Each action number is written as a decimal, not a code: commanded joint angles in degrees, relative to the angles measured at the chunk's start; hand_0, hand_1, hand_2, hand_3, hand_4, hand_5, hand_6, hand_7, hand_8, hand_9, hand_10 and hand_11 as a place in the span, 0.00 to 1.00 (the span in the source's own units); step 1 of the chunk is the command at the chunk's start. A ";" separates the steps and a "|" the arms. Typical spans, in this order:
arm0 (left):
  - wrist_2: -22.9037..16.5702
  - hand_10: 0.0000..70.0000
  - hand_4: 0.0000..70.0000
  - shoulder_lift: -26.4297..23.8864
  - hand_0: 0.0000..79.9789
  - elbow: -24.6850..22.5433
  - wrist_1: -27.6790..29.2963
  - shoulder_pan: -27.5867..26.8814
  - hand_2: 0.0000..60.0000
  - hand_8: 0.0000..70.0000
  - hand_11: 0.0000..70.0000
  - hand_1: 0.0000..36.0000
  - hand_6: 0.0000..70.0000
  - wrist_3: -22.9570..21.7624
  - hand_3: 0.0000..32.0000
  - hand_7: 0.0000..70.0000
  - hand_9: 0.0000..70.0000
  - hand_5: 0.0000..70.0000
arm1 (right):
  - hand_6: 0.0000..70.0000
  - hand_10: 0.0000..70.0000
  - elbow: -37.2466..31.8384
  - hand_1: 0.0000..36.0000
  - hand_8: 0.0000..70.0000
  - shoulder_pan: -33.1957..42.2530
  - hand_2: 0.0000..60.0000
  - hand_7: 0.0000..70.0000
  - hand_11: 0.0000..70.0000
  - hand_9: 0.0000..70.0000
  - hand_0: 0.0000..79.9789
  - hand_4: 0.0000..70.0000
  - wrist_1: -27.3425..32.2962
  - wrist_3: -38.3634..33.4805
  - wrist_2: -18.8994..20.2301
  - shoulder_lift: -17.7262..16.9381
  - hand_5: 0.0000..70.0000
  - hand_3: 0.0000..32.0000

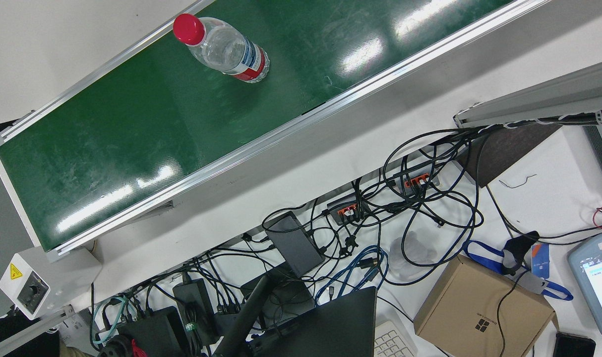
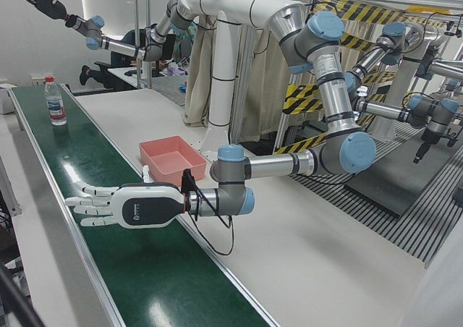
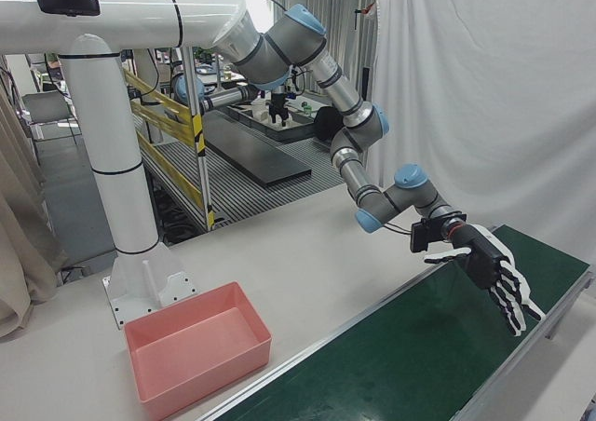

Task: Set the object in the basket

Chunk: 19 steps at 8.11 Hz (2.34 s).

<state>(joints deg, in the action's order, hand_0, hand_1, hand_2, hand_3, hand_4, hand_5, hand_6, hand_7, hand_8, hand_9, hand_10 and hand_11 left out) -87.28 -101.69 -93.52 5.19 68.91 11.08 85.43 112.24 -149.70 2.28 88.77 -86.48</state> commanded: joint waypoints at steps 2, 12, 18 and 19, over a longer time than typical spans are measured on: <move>0.00 0.07 0.04 0.00 0.82 0.00 0.00 0.08 0.00 0.14 0.14 0.36 0.07 0.26 0.29 0.04 0.17 0.33 | 0.00 0.00 0.00 0.00 0.00 0.00 0.00 0.00 0.00 0.00 0.00 0.00 0.03 0.00 0.00 0.00 0.00 0.00; -0.09 0.09 0.12 0.00 0.85 0.53 -0.09 0.00 0.00 0.17 0.16 0.37 0.09 1.67 0.22 0.05 0.19 0.35 | 0.00 0.00 0.00 0.00 0.00 0.00 0.00 0.00 0.00 0.00 0.00 0.00 -0.06 0.00 0.00 0.00 0.00 0.00; 0.00 0.08 0.04 0.09 0.80 1.06 -0.09 0.08 0.00 0.15 0.15 0.34 0.07 3.16 0.26 0.04 0.18 0.35 | 0.00 0.00 0.00 0.00 0.00 0.00 0.00 0.00 0.00 0.00 0.00 0.00 0.03 0.00 0.00 0.00 0.00 0.00; 0.00 0.08 0.04 0.09 0.80 0.97 0.09 0.61 0.00 0.15 0.15 0.34 0.07 2.73 0.26 0.04 0.18 0.35 | 0.00 0.00 0.00 0.00 0.00 0.00 0.00 0.00 0.00 0.00 0.00 0.00 -0.06 0.00 0.00 0.00 0.00 0.00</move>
<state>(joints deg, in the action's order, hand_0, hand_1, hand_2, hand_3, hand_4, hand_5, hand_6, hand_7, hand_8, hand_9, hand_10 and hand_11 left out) -87.31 -101.60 -92.49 5.10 68.90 14.23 85.43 112.24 -149.71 2.28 88.77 -86.48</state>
